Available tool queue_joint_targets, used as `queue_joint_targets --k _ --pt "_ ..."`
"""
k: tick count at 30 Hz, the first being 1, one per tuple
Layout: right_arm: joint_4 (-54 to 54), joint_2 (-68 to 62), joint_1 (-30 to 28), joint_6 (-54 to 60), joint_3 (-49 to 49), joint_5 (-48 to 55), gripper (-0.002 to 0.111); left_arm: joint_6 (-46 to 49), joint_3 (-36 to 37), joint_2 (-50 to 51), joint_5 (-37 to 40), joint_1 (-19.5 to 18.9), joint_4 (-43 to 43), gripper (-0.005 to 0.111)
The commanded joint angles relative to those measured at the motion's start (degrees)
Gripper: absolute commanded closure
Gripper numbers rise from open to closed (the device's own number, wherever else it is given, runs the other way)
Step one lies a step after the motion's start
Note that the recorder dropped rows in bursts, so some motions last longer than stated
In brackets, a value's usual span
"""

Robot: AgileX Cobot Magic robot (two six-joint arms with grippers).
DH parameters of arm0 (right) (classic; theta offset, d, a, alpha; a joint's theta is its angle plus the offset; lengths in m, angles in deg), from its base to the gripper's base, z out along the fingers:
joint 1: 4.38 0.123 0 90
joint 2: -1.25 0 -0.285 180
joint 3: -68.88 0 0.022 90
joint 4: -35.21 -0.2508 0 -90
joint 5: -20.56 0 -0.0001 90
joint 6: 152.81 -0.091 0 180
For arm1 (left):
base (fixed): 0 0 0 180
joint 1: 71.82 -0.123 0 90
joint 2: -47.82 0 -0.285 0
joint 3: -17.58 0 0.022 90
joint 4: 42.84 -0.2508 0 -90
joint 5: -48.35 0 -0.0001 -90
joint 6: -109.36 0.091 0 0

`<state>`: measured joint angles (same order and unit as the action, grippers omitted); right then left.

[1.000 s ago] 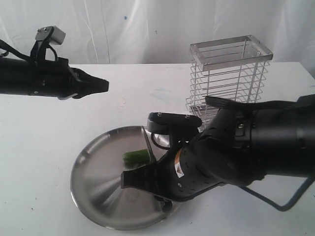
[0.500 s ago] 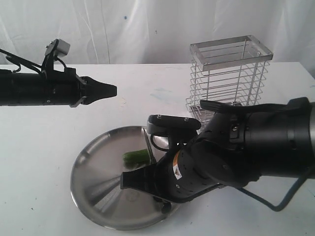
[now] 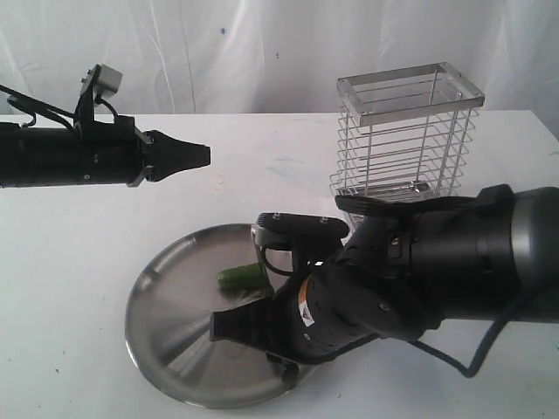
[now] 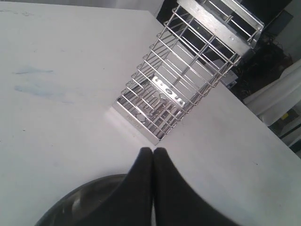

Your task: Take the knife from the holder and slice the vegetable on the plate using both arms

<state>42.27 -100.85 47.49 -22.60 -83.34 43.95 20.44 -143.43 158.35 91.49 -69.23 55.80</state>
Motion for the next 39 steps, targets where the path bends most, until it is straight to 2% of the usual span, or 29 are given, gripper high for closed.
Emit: queue_joint_targets --k 1,20,29,39 --pt "6.6 0.3 0.1 -3.3 -0.6 -0.2 0.108 0.4 0.3 -0.1 1.6 -0.1 1.3 0.107" --pt "6.6 -0.7 1.7 -5.9 -0.7 0.3 0.108 0.4 0.3 -0.1 1.7 -0.1 1.1 0.107" --pt "6.5 -1.8 1.7 -6.4 -0.7 -0.1 0.108 0.4 0.3 -0.1 5.1 -0.1 1.1 0.107" --pt "6.9 -1.8 1.7 -6.5 -0.8 -1.8 0.108 0.4 0.3 -0.1 5.1 -0.1 1.1 0.107"
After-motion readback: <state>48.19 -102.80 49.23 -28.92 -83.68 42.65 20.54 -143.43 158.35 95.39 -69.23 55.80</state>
